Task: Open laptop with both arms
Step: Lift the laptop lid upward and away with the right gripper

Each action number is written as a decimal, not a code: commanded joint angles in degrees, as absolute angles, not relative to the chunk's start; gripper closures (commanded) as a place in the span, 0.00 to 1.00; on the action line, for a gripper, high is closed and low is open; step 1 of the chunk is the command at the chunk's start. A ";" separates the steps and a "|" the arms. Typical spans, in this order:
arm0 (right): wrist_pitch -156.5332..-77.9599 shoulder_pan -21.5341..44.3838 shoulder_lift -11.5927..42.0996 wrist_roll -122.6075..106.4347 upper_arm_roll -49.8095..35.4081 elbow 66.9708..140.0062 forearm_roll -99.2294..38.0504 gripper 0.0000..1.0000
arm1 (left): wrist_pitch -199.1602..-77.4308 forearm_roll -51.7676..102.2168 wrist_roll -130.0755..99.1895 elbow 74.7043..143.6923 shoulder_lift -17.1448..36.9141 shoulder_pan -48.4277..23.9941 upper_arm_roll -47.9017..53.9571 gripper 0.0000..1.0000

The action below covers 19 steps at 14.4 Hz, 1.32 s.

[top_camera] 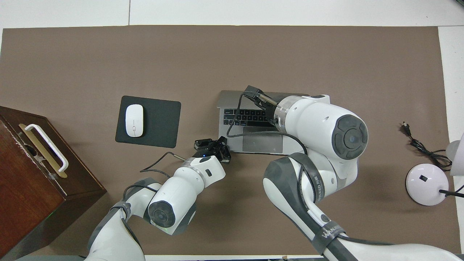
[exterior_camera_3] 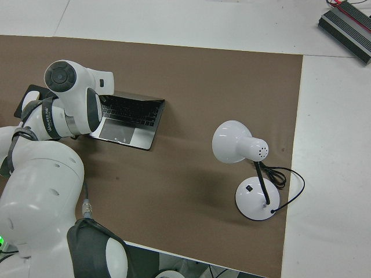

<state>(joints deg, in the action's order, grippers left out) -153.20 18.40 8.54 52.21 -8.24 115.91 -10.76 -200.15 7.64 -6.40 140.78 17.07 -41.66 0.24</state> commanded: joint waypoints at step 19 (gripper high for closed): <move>-144.32 12.22 15.38 41.67 -8.53 101.43 -3.96 0.00 | -200.83 5.63 -6.15 138.78 20.65 -41.31 0.35 1.00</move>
